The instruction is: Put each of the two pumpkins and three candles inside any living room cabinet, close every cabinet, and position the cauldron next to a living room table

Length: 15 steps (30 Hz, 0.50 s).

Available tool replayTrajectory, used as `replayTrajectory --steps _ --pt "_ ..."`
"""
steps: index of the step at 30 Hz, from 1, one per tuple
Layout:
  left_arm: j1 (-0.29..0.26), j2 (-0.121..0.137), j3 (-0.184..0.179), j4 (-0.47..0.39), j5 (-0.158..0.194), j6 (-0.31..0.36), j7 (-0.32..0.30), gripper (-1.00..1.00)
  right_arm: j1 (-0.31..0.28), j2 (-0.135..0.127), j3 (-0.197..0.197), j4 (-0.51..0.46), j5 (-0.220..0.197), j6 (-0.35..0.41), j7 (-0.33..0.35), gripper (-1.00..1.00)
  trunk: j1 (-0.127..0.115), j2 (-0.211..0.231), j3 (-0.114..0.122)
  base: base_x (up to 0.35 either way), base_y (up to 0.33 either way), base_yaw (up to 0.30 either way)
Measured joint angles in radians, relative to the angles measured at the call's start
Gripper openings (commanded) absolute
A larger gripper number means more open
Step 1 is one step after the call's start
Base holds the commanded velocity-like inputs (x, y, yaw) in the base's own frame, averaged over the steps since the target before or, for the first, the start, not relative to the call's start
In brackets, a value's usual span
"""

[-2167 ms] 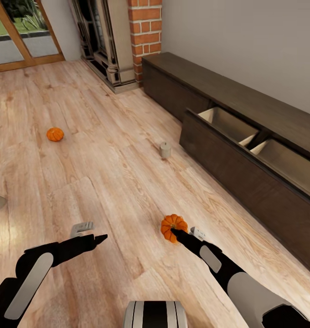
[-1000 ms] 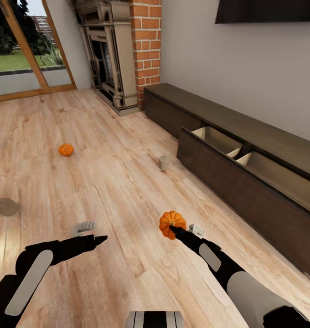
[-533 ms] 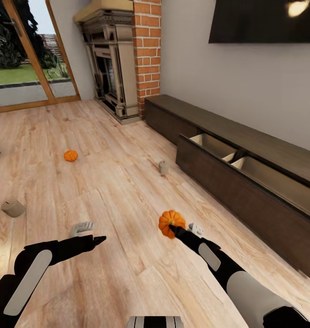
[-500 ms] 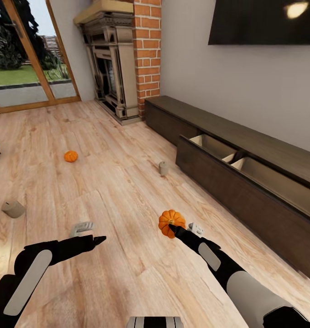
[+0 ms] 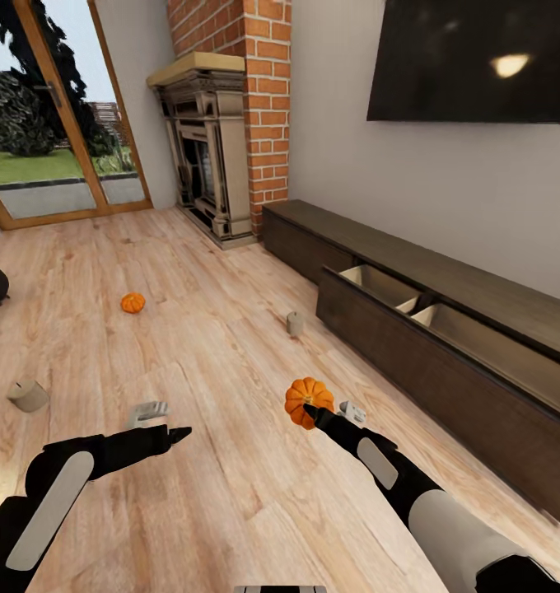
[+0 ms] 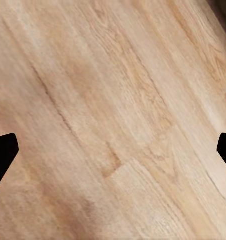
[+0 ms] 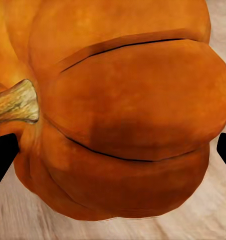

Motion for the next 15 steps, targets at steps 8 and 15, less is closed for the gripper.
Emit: replayTrajectory --steps 8,15 --pt "0.000 -0.001 0.001 0.001 0.003 0.007 0.000 1.00 0.000 0.000 0.000 0.000 0.000 0.000 0.001 -1.00 -0.004 0.002 0.044 0.000 0.000 0.000" --pt "0.000 -0.001 0.002 0.001 0.004 0.009 0.000 1.00 0.001 -0.001 0.000 0.000 0.000 0.000 0.001 -1.00 -0.007 0.004 0.082 0.000 0.000 0.000"
